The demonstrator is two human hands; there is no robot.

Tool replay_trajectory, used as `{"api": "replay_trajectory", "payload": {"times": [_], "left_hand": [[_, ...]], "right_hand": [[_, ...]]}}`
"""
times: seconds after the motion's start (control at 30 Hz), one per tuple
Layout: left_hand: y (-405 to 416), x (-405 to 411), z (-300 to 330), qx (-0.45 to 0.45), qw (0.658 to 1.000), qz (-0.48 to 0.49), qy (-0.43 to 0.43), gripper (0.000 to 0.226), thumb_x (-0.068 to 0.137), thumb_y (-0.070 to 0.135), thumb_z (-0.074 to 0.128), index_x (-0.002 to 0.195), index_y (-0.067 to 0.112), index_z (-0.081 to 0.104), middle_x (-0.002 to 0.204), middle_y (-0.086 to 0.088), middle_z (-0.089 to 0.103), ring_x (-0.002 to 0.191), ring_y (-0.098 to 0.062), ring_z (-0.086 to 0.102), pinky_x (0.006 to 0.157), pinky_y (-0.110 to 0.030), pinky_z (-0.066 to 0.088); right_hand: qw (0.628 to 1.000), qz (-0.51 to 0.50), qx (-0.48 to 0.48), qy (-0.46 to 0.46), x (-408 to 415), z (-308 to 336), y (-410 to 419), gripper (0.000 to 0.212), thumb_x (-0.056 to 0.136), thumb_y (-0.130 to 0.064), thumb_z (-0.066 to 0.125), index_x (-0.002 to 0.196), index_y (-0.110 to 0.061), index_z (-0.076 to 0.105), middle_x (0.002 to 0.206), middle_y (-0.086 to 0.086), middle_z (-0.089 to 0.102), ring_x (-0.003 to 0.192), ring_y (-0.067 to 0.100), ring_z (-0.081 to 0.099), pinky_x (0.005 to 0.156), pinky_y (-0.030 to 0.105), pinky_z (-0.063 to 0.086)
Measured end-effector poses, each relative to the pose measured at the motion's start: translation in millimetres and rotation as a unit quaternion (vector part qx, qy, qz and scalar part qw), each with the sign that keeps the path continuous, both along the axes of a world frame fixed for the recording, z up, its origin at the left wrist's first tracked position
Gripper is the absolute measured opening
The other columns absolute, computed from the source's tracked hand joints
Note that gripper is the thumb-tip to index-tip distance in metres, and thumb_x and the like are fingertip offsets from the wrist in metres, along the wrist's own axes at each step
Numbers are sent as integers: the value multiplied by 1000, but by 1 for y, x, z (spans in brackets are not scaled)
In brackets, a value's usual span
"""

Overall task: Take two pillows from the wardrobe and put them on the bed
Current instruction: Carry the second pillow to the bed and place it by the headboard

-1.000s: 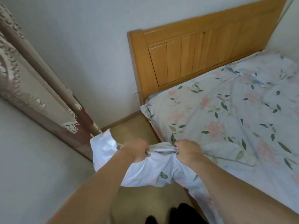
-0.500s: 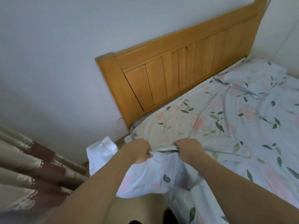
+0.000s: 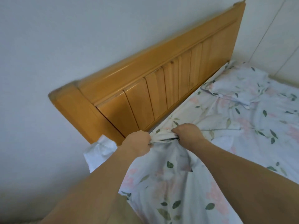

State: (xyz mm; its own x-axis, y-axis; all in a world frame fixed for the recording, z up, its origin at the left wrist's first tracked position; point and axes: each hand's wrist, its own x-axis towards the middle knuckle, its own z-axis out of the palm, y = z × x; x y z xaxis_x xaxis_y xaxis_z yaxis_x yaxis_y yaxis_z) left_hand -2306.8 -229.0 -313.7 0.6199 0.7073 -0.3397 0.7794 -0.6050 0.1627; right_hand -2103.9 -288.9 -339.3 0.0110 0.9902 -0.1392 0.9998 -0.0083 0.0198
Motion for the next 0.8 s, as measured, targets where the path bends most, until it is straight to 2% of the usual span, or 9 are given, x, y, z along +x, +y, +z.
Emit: {"api": "replay_trajectory", "payload": {"times": [0.1,0.2,0.33,0.43,0.53,0.6,0.67,0.7,0.8], "left_hand": [[34,16,5,72,997,-5,17,11,87,18,49,79,16,56,71,1,51,63,-20,48,53,-29,36],[51,29,8,131,991,-7,15,14,90,14,46,90,18,60,79,0,59,63,-17,49,54,-29,39],[46,64,-39,91,995,-2,28,21,97,16,48,115,16,58,113,-5,63,101,-24,62,85,-35,52],[31,113,-124,69,993,-46,88,27,97,7,43,120,12,55,123,-9,60,111,-26,59,88,-36,49],[9,154,-217,-38,993,-17,107,27,94,5,46,117,7,60,123,-12,61,114,-27,59,92,-37,48],[-12,177,-276,-53,993,-43,91,16,78,22,72,88,9,73,92,-10,72,87,-19,69,73,-30,55],[-39,191,-334,-110,978,-87,154,26,55,35,85,61,13,72,63,-7,70,61,-12,68,52,-21,50],[-51,192,-369,-51,972,-126,193,23,62,32,82,66,11,74,69,-8,72,66,-14,70,51,-20,48],[-79,208,-421,-37,966,-205,150,24,92,12,52,107,2,68,112,-16,69,106,-29,64,67,-19,44]], "right_hand": [[999,6,40,6,15,6,50,29,78,-10,52,100,-23,65,99,2,68,94,25,62,78,32,47],[996,29,81,17,31,9,78,40,80,-8,50,114,-25,62,112,-1,67,106,22,58,95,32,42],[996,55,70,-13,67,-25,84,51,84,-24,60,134,-25,47,137,-2,51,131,22,42,115,35,24],[999,27,21,-33,104,-102,80,61,86,-25,58,142,-22,35,148,1,39,140,22,30,118,36,16],[998,12,-29,-59,132,-198,67,53,92,-15,41,144,-21,33,149,2,39,138,23,33,115,37,25],[994,-13,-91,-60,144,-272,48,50,93,-16,40,143,-20,36,143,2,46,130,24,42,110,37,32],[984,-48,-166,-49,151,-331,23,51,94,-20,44,144,-20,34,144,4,45,130,25,43,110,37,32],[978,-61,-194,-49,156,-358,4,55,94,-21,44,147,-20,28,149,4,39,134,25,39,111,37,30],[972,-72,-217,-45,171,-403,-38,67,98,-20,40,152,-24,1,161,-1,6,146,23,14,118,37,16]]}}
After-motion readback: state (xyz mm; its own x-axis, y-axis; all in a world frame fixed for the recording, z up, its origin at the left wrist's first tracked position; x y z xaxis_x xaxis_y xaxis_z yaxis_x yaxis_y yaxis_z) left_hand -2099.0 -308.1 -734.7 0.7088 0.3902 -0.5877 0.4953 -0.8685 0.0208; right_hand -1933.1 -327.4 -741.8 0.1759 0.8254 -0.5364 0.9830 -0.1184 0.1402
